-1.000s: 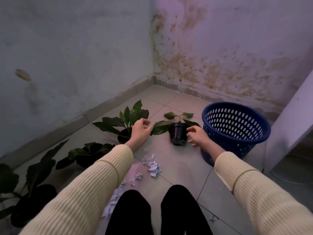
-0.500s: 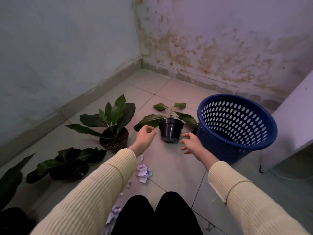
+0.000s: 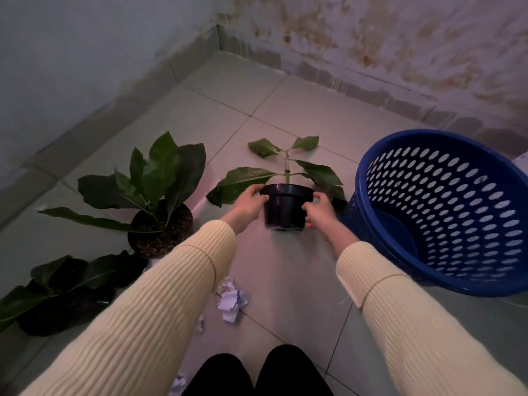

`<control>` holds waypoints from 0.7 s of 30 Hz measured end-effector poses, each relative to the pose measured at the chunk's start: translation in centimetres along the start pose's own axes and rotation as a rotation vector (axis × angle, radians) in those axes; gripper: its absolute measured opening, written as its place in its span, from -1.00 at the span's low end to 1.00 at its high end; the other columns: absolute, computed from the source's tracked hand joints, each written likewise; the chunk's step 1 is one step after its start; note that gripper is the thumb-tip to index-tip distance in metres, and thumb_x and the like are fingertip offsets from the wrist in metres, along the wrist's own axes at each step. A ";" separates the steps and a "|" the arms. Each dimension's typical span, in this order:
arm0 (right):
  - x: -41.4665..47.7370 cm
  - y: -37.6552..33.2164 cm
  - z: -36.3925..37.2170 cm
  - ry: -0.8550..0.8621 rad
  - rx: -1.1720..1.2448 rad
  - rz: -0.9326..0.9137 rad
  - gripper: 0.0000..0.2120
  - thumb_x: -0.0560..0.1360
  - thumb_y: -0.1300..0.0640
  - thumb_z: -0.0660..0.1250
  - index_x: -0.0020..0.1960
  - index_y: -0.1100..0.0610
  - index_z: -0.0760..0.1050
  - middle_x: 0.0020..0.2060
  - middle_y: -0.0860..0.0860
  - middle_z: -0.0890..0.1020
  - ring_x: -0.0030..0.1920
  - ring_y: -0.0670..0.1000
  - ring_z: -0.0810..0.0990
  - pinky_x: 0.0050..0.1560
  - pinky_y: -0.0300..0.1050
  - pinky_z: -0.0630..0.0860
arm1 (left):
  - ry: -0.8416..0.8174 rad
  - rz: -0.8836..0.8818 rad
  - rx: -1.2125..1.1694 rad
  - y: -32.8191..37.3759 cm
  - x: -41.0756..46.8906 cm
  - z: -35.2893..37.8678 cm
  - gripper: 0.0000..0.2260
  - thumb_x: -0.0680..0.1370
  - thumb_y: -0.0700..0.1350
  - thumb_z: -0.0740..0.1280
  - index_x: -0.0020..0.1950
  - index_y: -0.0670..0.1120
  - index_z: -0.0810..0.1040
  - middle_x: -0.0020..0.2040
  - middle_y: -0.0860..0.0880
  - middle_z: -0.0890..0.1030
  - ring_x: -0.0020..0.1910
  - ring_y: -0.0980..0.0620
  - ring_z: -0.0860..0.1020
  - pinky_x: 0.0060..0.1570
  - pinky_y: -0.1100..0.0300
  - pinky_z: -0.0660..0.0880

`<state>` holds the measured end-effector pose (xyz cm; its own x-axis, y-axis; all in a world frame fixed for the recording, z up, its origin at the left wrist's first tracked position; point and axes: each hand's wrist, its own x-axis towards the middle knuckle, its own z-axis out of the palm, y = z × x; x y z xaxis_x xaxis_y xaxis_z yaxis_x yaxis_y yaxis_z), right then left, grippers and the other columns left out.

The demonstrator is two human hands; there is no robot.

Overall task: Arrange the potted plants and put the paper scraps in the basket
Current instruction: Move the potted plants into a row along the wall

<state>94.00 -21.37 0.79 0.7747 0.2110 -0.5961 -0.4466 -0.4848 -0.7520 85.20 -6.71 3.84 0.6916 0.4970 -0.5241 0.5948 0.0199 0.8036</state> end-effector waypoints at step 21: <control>2.6 1.1 1.7 0.016 -0.085 -0.218 -0.76 0.59 0.01 0.18 0.24 -0.06 0.45 0.15 0.00 0.53 0.13 0.06 0.53 -0.01 -0.10 0.54 | -0.019 -0.063 -0.086 -2.2 3.5 0.7 -0.64 0.62 -0.10 0.08 0.44 -0.02 0.24 0.38 -0.10 0.38 0.24 -0.11 0.41 -0.01 0.08 0.41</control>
<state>94.73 -19.91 -2.07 0.8562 0.3051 -0.4169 -0.2289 -0.4994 -0.8356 86.55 -5.62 0.03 0.6621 0.4764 -0.5785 0.6001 0.1252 0.7900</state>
